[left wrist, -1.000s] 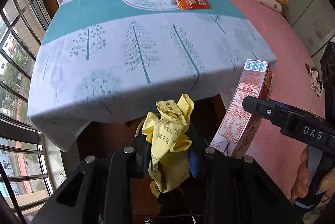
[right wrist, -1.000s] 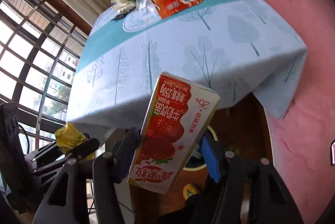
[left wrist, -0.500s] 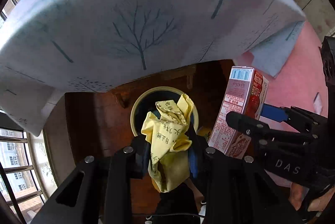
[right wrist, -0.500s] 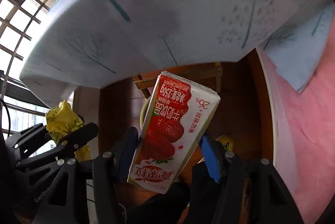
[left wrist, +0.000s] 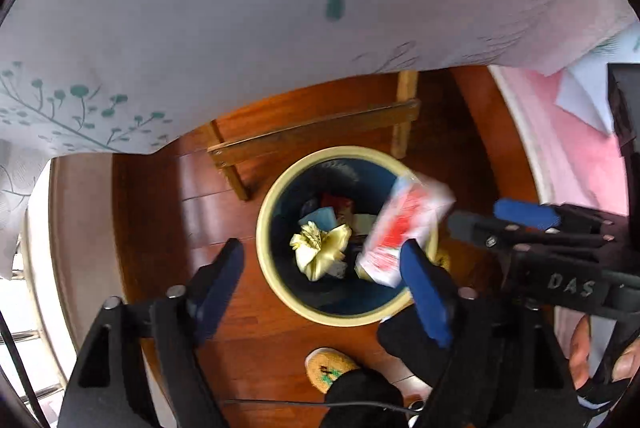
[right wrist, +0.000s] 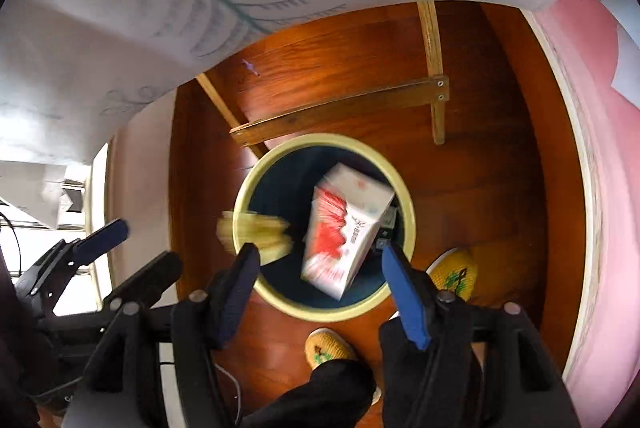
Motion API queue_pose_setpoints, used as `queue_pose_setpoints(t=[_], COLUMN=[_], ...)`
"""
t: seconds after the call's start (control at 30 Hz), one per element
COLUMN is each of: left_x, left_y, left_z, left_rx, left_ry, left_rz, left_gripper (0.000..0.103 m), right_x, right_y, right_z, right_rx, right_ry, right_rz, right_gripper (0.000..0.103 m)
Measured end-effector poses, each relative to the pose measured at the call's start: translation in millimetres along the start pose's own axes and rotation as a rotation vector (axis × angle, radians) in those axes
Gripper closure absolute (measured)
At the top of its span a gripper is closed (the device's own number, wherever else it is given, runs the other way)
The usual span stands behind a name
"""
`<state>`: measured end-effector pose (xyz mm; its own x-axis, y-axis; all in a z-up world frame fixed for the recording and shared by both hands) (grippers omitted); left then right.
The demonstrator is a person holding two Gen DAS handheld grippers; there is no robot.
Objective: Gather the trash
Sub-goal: 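Open both grippers to drop the wrapper and carton into the bin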
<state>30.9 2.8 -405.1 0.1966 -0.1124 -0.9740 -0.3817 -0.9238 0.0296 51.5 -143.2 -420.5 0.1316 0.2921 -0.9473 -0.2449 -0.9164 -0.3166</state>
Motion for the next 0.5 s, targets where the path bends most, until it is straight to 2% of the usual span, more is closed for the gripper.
queue_pose_setpoints(t=[0.2,0.5], left_x=[-15.0,-81.5], left_y=[-13.2,-28.9], left_z=[0.1,-5.4], left_rx=[-0.032,-0.109], left_ry=[0.017,0.051], left_rz=[-0.036,-0.050], left_gripper=[0.015,0.015], right_x=[-10.9,-60.9], right_y=[-5.3,-18.6], right_z=[-3.4,3.4], right_rx=[-0.021,-0.026], right_ry=[0.003,0.007], right_rz=[0.022,0.030], right_gripper=[0.035,0.035])
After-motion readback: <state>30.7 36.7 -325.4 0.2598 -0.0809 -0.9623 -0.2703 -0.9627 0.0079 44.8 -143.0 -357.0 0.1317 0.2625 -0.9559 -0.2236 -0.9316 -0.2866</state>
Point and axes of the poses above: each gripper's, at about its wrist camera, not at the fingertips, and x roughly the way its jaws point, y to its right, z to its underside, the point moved 3 cm from there along x, roughly the way its jaws point, and after that the axes turned 11 degrees about x, right-handed, at the moved point
